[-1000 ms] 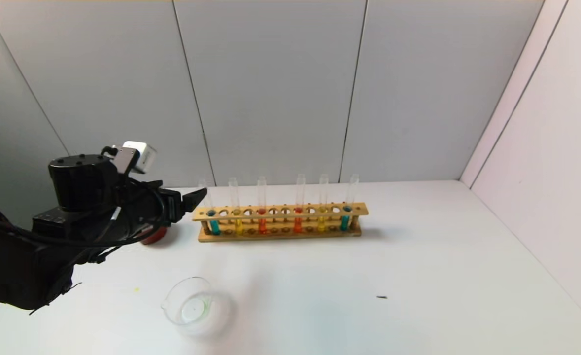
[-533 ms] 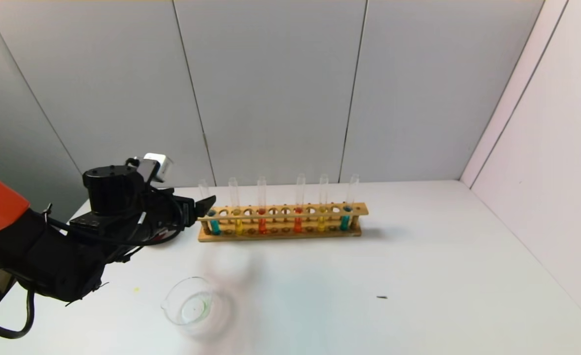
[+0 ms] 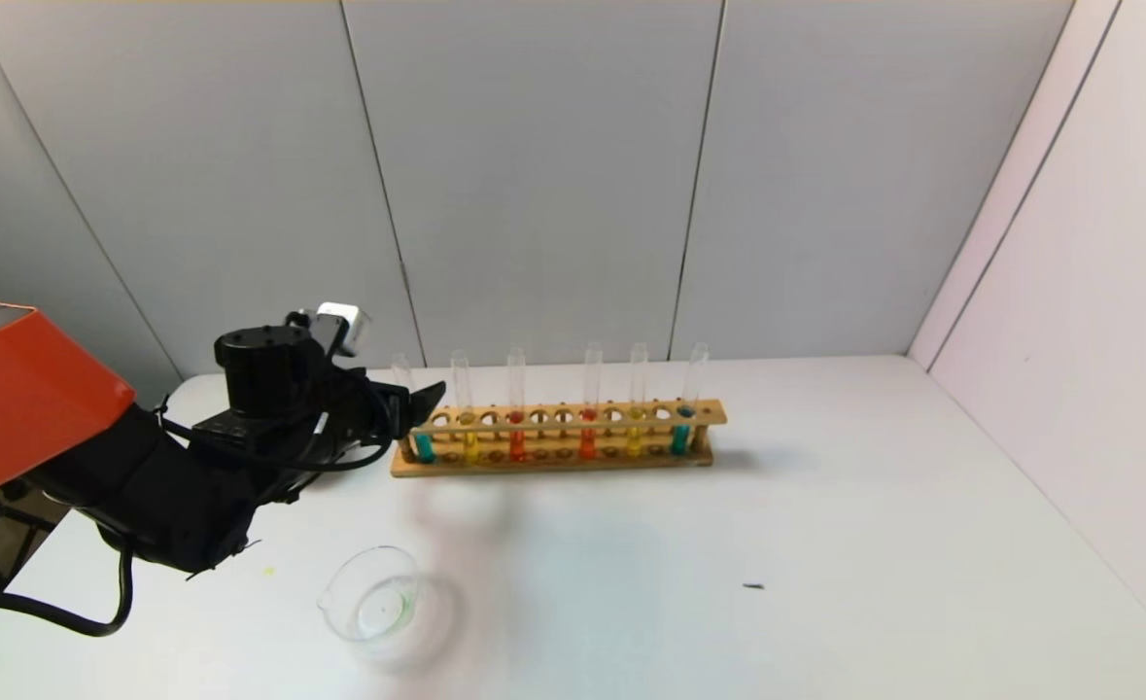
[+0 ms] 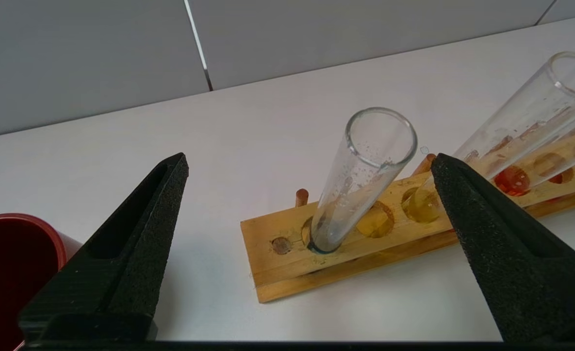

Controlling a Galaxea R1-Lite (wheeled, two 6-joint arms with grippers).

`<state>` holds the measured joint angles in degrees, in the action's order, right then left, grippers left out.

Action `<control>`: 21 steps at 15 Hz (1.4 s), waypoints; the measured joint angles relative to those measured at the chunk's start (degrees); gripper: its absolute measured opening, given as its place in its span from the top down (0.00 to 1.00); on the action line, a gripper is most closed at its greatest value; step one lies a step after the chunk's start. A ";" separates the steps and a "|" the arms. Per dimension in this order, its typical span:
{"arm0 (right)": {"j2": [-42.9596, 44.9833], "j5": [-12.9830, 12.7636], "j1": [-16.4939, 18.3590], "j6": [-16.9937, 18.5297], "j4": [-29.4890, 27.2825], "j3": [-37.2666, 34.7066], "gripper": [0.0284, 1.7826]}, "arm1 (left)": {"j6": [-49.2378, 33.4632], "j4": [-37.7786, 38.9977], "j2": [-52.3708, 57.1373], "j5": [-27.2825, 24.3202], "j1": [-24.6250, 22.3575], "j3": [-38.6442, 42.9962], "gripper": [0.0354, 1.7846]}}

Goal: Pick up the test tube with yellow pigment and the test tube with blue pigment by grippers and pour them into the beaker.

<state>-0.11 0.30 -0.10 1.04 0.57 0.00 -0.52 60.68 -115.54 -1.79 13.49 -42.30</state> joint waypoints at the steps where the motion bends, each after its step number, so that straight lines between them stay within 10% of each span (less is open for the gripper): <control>1: 0.00 0.00 0.00 0.00 0.02 0.00 0.02 | -0.05 0.01 -0.48 0.12 0.23 -0.45 0.02; 5: 0.00 -0.01 0.00 0.01 0.00 0.00 0.02 | -0.07 0.11 -1.33 0.39 0.65 -0.89 0.19; 12: 0.00 -0.01 0.00 0.01 0.02 0.00 0.02 | -0.22 0.22 -1.68 0.37 0.67 -1.13 0.83; 21: 0.00 0.00 0.00 0.01 0.02 0.00 0.02 | 0.06 2.05 -1.62 0.48 0.65 -2.05 0.84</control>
<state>-0.11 0.30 -0.10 1.05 0.60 0.00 -0.46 62.73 -117.16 -1.32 14.14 -44.35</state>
